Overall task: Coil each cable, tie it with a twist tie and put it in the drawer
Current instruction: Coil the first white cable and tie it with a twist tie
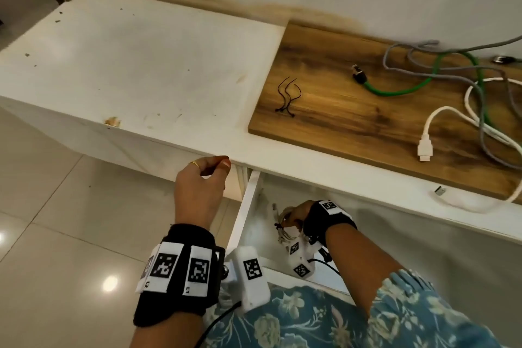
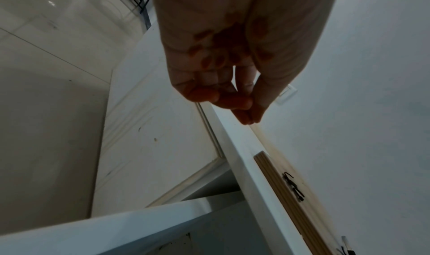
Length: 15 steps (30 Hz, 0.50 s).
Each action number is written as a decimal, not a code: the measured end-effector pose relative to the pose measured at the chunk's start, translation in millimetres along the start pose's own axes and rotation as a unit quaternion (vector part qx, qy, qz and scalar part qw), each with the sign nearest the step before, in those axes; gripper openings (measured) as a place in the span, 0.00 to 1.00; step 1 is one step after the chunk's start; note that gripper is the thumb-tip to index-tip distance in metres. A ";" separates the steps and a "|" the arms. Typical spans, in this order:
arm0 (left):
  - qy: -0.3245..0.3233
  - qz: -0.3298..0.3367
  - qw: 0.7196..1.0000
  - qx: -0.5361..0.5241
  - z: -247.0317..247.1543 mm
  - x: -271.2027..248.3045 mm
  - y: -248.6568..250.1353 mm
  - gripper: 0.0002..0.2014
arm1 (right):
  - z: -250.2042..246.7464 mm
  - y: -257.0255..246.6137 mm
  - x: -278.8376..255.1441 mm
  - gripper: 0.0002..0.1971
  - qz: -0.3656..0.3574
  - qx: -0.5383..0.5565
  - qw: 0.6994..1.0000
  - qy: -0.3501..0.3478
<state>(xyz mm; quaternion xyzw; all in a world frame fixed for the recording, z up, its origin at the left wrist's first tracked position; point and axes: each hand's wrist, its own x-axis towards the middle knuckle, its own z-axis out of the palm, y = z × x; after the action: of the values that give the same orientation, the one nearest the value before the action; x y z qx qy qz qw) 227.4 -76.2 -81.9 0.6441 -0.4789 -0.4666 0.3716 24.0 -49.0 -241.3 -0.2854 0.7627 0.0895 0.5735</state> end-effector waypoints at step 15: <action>0.000 -0.004 1.000 0.012 2.1 -4.2 0.9 0.02 | 36.2 19.1 2.3 0.17 0.019 0.128 0.989 -0.073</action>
<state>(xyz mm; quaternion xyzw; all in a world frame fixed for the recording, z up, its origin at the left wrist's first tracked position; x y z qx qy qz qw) 224.7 -72.5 -80.7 0.6503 -0.4821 -0.4621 0.3622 43.1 -17.3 -258.9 -0.1874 0.7293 0.0224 0.6577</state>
